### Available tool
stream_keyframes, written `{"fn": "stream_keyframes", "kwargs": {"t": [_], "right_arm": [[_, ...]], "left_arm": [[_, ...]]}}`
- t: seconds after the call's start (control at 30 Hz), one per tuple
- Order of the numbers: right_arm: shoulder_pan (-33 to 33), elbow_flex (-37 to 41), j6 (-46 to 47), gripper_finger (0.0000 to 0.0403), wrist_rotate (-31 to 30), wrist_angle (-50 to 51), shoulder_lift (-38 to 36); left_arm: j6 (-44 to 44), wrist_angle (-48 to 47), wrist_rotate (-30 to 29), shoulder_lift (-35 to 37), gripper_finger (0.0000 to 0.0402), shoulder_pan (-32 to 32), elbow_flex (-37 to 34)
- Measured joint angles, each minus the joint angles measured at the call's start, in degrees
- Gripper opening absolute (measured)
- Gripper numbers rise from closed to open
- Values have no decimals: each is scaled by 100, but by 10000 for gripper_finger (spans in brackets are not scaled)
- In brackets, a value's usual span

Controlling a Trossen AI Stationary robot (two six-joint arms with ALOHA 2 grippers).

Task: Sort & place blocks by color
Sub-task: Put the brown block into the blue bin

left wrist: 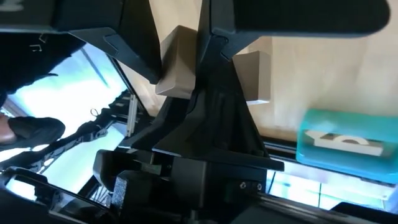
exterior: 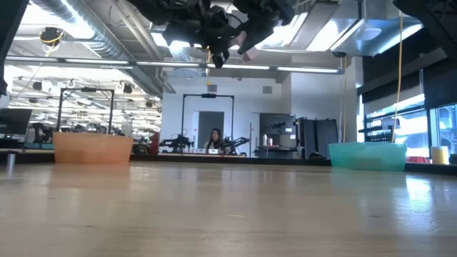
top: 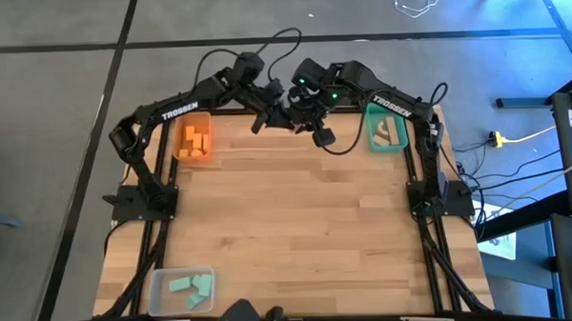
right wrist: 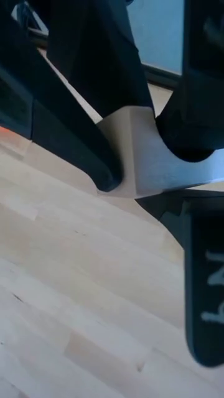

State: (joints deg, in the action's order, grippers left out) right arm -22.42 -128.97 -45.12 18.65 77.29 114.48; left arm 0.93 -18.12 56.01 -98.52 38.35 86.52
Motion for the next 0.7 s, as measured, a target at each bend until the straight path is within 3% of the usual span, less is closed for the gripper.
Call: {"fn": "stream_keyframes", "kwargs": {"t": [0.2, 0.37, 0.6, 0.7], "right_arm": [[-4, -2, -15, 59, -47, 10, 0], [1, 0, -13, 59, 4, 10, 0], [25, 2, -172, 58, 111, 66, 0], [24, 2, -170, 58, 107, 67, -2]], "left_arm": [[-37, -60, -312, 0, 88, 26, -2], [-45, -72, -204, 0, 88, -39, -2], [-44, -91, 40, 0, 44, -187, -2], [-31, -90, 39, 0, 43, -203, -2]]}}
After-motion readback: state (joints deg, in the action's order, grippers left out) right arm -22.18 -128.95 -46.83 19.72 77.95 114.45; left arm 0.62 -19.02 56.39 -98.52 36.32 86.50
